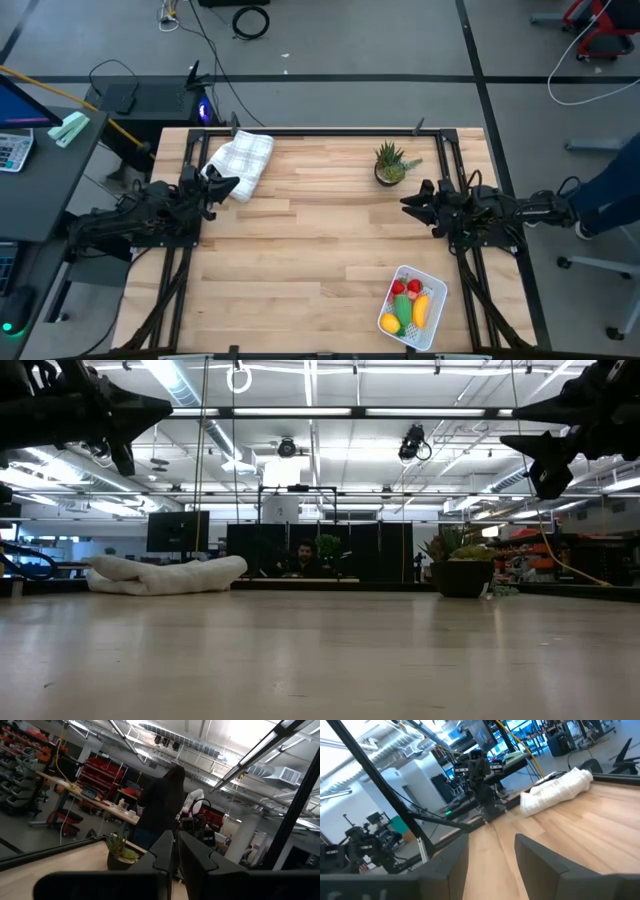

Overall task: Pick and placing Produce into tupperware
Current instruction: Return to Home Position

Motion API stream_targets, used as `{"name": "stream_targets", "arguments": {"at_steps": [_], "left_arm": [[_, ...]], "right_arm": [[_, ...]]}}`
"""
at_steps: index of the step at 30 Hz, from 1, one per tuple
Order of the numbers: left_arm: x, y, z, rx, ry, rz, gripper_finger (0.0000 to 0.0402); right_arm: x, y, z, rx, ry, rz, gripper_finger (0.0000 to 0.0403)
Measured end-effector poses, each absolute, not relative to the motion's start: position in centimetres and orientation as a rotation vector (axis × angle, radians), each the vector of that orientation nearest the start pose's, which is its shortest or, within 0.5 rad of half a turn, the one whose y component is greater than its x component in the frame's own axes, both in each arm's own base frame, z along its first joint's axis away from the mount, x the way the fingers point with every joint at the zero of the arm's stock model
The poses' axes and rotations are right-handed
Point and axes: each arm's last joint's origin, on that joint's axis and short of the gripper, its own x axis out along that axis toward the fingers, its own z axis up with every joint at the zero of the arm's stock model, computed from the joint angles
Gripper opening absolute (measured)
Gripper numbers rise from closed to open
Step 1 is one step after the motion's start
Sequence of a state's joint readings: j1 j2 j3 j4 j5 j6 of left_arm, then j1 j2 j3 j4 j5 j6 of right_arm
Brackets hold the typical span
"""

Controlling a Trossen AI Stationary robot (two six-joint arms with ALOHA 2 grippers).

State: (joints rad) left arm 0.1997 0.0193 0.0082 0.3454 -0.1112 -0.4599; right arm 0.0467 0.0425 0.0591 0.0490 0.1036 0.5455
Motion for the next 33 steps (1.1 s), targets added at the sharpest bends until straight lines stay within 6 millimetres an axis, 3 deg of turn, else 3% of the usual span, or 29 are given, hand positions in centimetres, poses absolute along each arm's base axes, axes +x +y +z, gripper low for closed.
{"name": "stream_targets", "arguments": {"at_steps": [33], "left_arm": [[9.05, 2.16, 19.72, -0.437, -0.399, 0.225, 0.0034]], "right_arm": [[9.73, 0.16, 18.44, 0.551, -0.070, -0.040, 0.0168]]}}
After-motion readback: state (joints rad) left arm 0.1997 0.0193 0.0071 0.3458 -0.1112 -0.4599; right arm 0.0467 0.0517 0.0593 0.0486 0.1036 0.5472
